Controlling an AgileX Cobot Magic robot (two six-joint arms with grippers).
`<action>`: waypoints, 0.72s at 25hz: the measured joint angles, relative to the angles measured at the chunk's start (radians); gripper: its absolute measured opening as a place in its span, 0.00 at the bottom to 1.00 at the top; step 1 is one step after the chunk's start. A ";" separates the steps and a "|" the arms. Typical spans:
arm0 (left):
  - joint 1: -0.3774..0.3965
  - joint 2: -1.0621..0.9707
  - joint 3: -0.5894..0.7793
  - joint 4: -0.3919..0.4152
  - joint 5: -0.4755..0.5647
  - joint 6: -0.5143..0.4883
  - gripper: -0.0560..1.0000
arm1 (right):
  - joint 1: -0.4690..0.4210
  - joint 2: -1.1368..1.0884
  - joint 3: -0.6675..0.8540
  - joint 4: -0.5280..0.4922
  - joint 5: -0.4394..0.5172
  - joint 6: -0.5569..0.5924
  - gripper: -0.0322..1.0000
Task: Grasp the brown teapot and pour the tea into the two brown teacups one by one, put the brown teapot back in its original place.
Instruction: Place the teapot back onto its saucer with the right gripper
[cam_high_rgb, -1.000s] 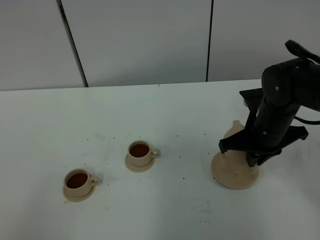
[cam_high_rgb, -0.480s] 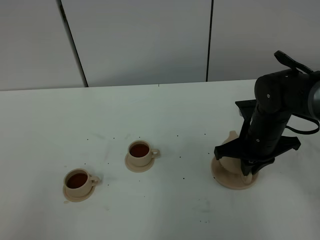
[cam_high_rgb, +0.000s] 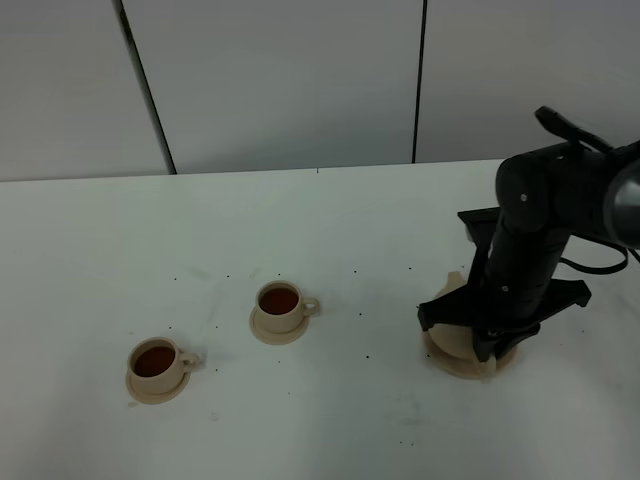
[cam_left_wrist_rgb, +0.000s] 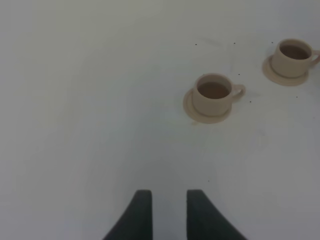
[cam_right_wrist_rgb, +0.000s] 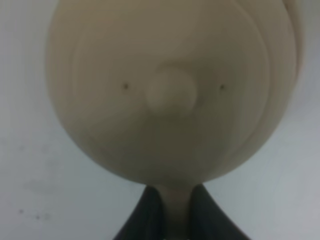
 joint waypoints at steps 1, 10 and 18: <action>0.000 0.000 0.000 0.000 0.000 0.000 0.28 | 0.008 0.000 0.000 -0.008 -0.001 0.005 0.12; 0.000 0.000 0.000 0.000 0.000 0.000 0.28 | 0.028 0.000 0.000 -0.068 -0.007 0.044 0.12; 0.000 0.000 0.000 0.000 0.000 0.000 0.28 | 0.028 0.000 0.037 -0.071 -0.008 0.047 0.12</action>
